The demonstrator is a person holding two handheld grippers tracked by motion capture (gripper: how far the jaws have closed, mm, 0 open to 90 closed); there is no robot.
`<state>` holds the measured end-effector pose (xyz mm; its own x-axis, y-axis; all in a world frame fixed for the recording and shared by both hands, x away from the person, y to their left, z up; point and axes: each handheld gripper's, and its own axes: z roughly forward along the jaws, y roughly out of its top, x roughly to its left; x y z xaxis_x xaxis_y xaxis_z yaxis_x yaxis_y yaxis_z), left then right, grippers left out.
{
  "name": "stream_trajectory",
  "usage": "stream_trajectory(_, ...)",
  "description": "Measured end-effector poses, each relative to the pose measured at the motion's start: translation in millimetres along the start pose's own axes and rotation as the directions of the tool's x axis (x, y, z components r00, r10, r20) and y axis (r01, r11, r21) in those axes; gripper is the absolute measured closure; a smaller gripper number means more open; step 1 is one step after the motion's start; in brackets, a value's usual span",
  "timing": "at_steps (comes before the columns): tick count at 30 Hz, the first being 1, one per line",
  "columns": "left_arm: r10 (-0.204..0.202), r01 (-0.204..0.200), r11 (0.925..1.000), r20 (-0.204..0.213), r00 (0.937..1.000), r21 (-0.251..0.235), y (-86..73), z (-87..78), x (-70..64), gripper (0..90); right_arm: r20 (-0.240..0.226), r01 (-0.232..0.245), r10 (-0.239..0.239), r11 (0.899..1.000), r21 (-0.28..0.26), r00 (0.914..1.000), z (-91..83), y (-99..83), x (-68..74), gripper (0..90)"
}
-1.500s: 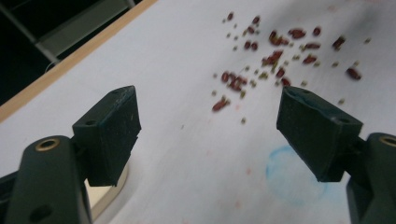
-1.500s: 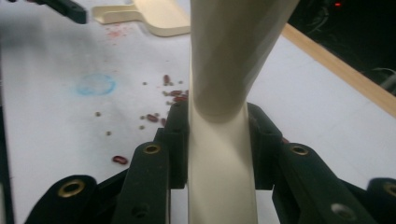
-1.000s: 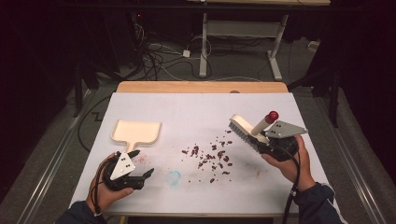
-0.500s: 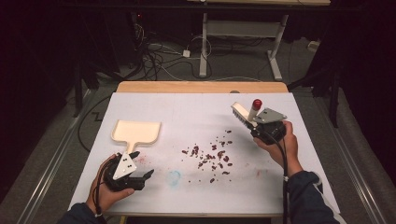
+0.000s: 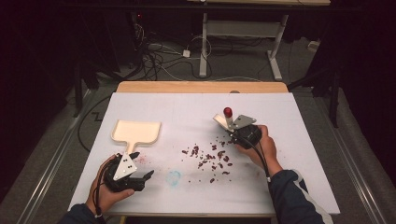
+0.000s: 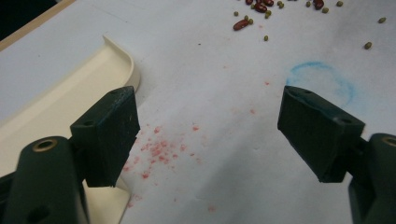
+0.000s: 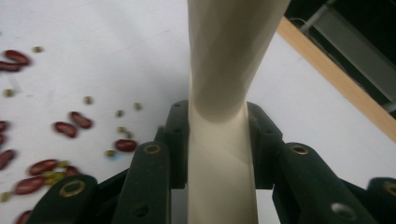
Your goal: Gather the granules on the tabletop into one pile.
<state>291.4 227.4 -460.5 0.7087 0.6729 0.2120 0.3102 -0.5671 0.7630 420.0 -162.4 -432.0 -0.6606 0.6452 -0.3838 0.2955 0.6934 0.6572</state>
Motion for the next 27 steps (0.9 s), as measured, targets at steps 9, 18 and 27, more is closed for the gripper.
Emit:
stream_trajectory(9,0.009,-0.009,1.0000,0.005,0.9999,0.002,0.8,-0.4,-1.0,19.8,-0.079,0.063,-0.065,0.998,-0.027,0.9948,-11.6,8.0,27.6,67.7)
stream_trajectory(18,0.015,-0.015,0.9999,0.013,0.9998,-0.003,2.0,-0.3,-1.5,19.8,-0.107,0.133,-0.139,0.989,-0.062,0.9845,-23.5,12.9,46.0,67.8)
stream_trajectory(27,0.011,-0.011,0.9999,0.008,0.9999,-0.009,2.1,-1.1,-0.5,19.8,-0.091,0.070,-0.081,0.990,-0.123,0.9925,-45.3,15.9,33.3,67.8)
